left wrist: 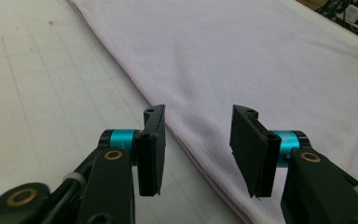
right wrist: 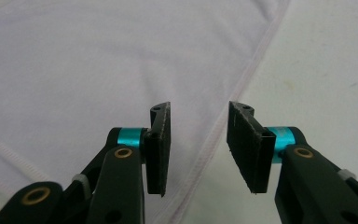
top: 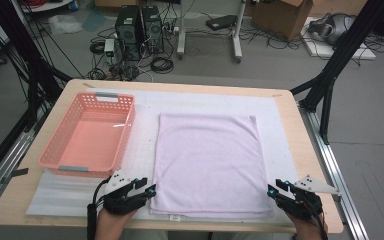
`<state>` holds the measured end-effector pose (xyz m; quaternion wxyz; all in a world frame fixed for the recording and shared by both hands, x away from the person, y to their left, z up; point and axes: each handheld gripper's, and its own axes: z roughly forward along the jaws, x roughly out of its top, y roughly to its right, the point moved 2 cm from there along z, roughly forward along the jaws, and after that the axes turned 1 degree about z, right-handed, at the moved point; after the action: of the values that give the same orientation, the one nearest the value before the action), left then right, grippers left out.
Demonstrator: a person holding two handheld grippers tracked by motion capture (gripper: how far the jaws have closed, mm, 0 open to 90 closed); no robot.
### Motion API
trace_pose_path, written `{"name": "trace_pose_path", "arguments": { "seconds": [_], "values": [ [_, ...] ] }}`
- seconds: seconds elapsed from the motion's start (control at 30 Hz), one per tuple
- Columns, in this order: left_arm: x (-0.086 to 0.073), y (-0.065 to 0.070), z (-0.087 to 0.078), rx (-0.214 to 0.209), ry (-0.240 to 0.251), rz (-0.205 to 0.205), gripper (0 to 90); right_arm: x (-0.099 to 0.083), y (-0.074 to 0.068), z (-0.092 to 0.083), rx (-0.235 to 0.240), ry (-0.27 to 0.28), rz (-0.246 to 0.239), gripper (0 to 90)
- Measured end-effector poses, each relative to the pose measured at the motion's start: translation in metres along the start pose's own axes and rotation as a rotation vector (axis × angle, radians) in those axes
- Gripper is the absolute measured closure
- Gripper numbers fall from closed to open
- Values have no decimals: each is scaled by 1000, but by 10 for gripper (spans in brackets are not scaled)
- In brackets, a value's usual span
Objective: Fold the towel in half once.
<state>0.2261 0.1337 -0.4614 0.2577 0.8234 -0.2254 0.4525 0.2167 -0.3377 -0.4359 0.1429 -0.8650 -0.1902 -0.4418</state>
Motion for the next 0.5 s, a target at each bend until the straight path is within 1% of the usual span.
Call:
{"name": "trace_pose_path", "arguments": {
  "seconds": [0.13, 0.17, 0.2, 0.27, 0.47, 0.5],
  "values": [
    [-5, 8, -6, -23, -15, 11, 568, -7, -8, -6, -4, -10, -8, 582],
    [-6, 10, -6, -24, -27, 18, 573, -9, -10, -8, 0, -17, -1, 580],
    [-7, 12, -7, -25, -32, 17, 579, -10, -11, -9, 1, -16, -2, 579],
    [-10, 16, -8, -32, -53, 29, 602, -12, -13, -12, 3, -17, -1, 578],
    [-14, 21, -8, -12, -104, 32, 646, -14, -17, -18, 0, -15, -2, 578],
    [-14, 21, -8, -6, -112, 38, 669, -14, -18, -18, -1, -14, -3, 578]
  ]
}}
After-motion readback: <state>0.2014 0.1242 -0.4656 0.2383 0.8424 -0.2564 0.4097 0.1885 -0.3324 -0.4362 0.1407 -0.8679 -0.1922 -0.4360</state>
